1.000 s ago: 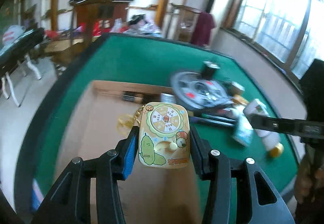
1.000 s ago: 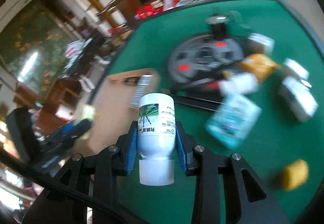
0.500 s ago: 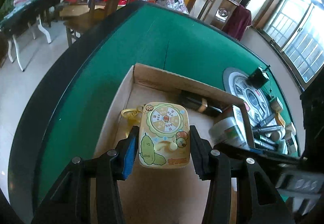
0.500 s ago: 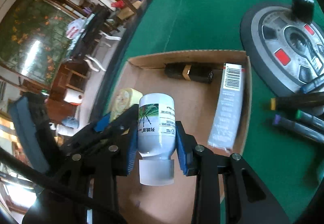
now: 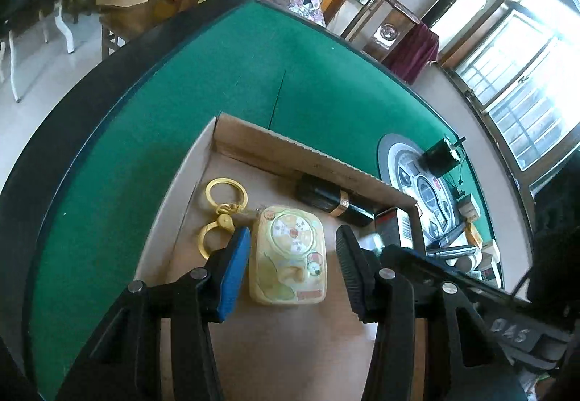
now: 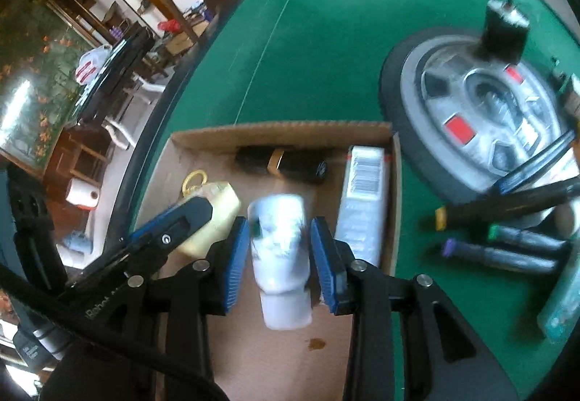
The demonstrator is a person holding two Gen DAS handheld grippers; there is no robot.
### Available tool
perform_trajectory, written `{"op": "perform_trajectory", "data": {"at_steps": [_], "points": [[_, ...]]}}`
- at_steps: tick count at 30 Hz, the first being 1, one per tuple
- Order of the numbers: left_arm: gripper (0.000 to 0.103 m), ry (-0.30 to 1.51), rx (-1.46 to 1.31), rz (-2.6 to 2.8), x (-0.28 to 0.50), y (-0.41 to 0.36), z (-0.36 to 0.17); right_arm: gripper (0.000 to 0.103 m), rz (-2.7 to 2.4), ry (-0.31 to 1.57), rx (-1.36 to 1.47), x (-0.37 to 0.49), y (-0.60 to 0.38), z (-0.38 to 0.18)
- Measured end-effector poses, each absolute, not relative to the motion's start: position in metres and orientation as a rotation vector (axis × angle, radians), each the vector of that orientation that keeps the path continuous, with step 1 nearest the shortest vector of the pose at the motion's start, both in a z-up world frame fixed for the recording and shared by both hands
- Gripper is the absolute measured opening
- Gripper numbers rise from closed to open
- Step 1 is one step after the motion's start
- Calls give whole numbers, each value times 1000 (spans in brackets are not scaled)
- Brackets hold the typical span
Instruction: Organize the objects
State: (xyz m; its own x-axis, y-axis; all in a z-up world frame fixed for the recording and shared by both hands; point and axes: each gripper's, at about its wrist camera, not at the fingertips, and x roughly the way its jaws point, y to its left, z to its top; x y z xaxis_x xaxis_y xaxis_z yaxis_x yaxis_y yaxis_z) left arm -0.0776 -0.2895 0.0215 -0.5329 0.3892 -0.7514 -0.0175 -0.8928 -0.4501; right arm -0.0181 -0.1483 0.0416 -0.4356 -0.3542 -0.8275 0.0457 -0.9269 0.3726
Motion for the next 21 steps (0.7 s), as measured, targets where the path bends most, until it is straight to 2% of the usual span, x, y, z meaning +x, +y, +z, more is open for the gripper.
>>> {"op": "perform_trajectory", "data": {"at_steps": [4, 9, 12, 13, 16, 18, 21], "points": [[44, -582, -1360, 2499, -75, -285, 26, 34, -2492, -411, 1449, -7, -135, 61], [44, -537, -1300, 2576, -59, -281, 51, 41, -2601, -280, 1380, 19, -108, 88], [53, -477, -1232, 2634, -37, -273, 74, 41, -2697, -216, 1322, 37, -85, 108], [56, -466, -1207, 2647, -30, -269, 81, 44, -2727, -200, 1301, 43, -77, 114], [60, -450, -1155, 2670, -8, -254, 95, 60, -2818, -177, 1233, 64, -49, 132], [60, -451, -1125, 2666, 7, -244, 101, 64, -2870, -188, 1182, 78, -31, 138], [60, -433, -1112, 2634, 23, -222, 99, 83, -2915, -199, 1172, 96, -2, 139]]}}
